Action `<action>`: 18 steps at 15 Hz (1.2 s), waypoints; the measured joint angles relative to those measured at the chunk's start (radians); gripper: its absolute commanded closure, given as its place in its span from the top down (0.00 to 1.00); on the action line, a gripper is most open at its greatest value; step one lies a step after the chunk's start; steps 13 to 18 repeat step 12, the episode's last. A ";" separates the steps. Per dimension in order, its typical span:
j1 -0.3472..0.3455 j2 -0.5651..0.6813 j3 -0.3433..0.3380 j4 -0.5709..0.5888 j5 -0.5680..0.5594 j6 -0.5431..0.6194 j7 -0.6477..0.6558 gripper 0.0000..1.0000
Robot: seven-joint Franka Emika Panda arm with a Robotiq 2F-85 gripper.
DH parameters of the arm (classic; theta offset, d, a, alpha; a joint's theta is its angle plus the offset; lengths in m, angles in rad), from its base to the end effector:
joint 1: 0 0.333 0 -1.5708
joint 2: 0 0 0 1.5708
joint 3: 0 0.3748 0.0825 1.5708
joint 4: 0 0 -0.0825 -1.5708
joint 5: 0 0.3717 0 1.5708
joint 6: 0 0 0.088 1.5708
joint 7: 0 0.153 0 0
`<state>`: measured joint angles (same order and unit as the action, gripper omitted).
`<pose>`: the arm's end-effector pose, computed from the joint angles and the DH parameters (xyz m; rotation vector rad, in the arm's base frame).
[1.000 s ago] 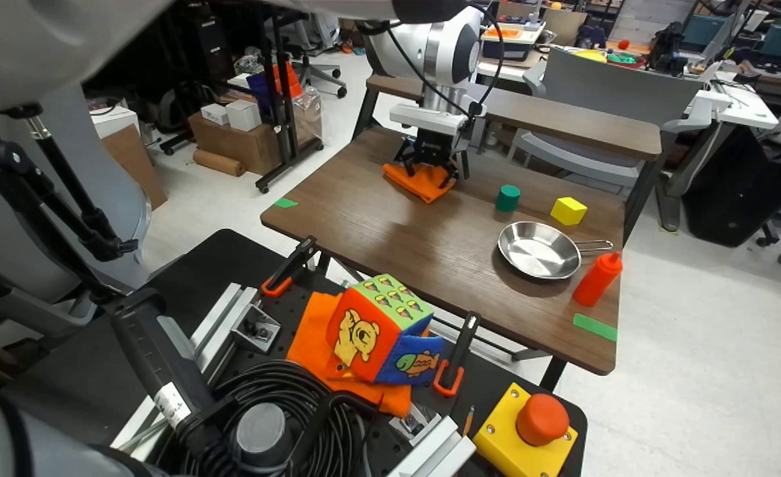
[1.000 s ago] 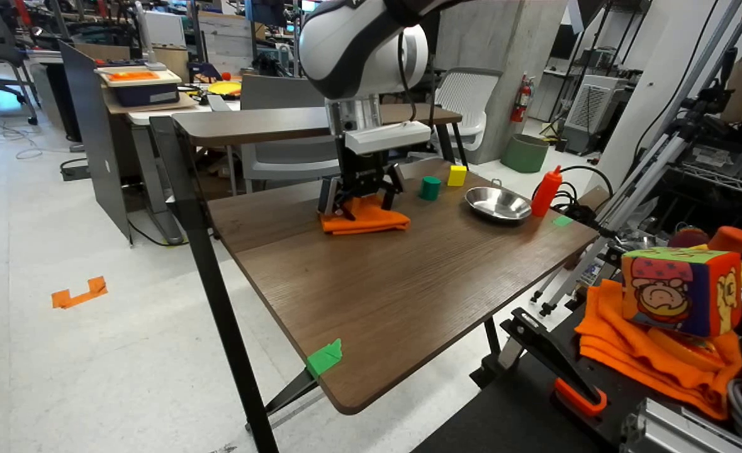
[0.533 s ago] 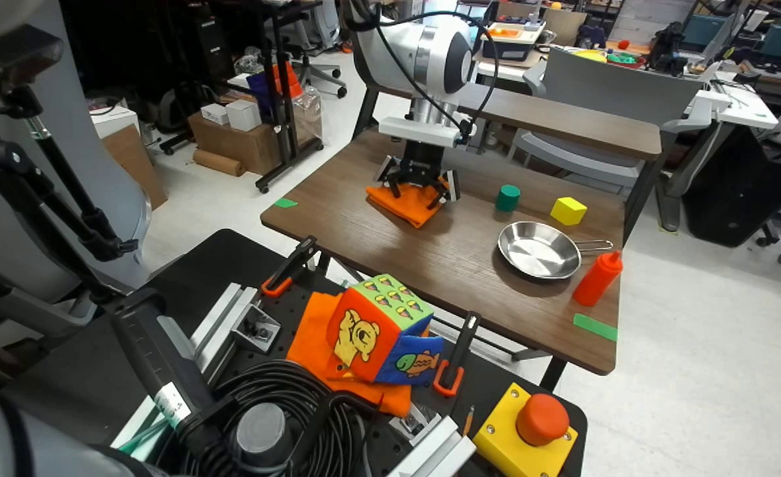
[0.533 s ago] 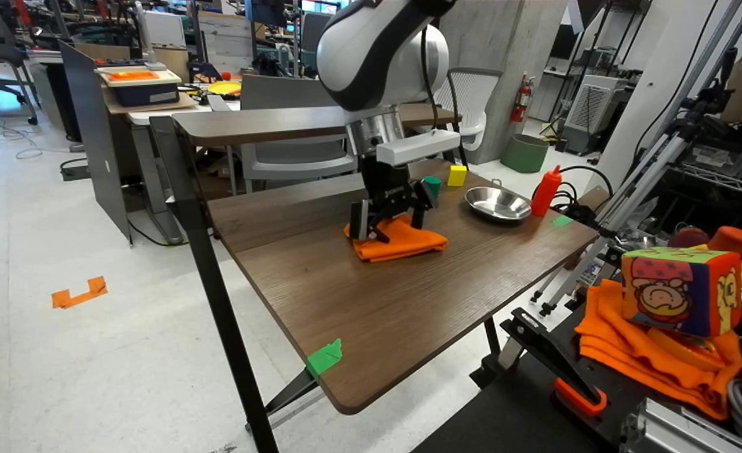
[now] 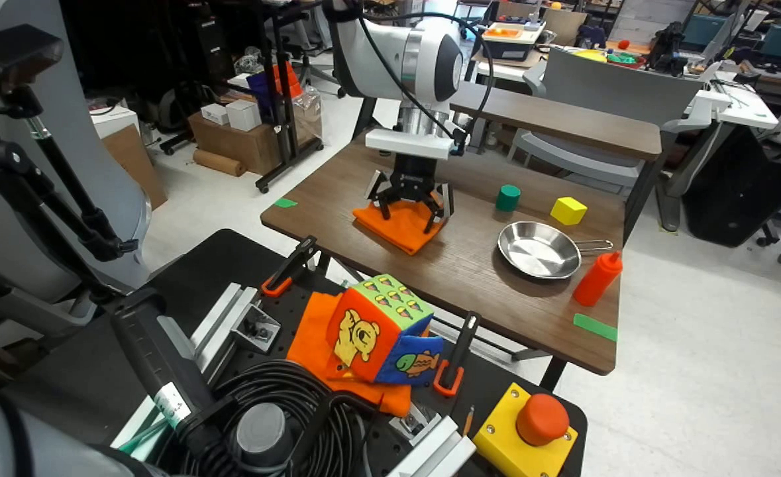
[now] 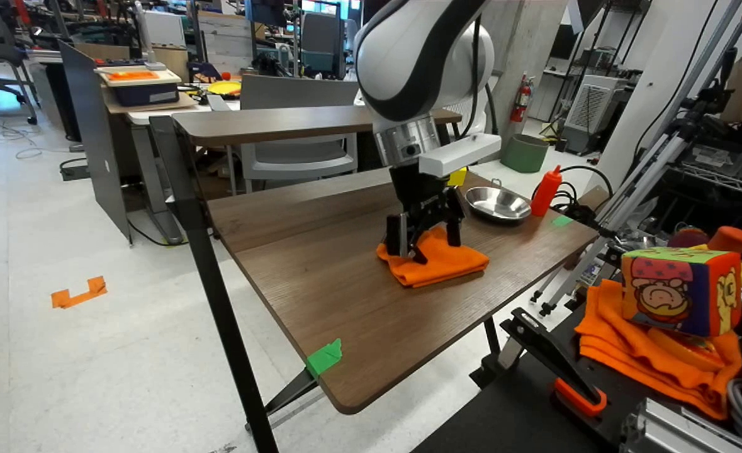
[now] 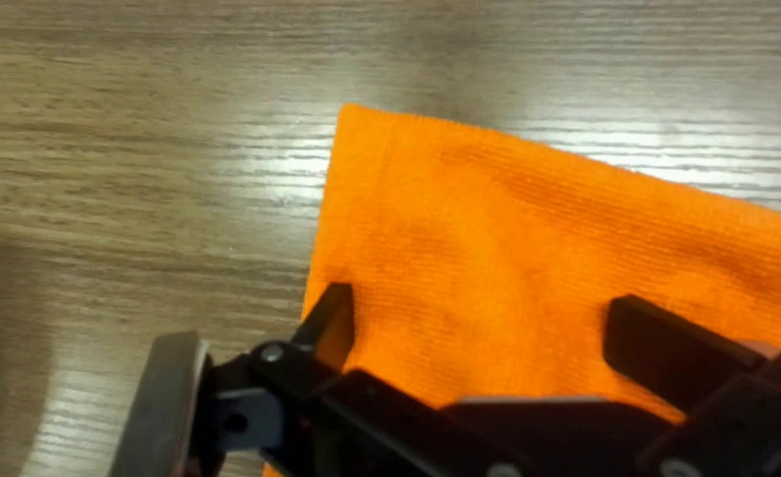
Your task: Slide the orange cloth forward
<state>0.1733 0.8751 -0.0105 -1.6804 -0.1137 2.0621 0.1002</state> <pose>0.6140 0.0903 0.0699 2.8934 0.2076 -0.7058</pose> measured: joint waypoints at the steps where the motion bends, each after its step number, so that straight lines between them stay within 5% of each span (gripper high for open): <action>1: 0.001 -0.027 0.000 -0.039 -0.014 0.040 0.004 1.00; 7: 0.030 -0.221 -0.010 -0.199 -0.100 0.239 0.058 1.00; 9: 0.027 -0.325 -0.009 -0.255 -0.090 0.218 0.070 1.00; 12: 0.003 -0.490 -0.013 -0.321 -0.061 0.002 0.106 1.00; 18: 0.003 -0.490 -0.013 -0.321 -0.061 0.002 0.106 1.00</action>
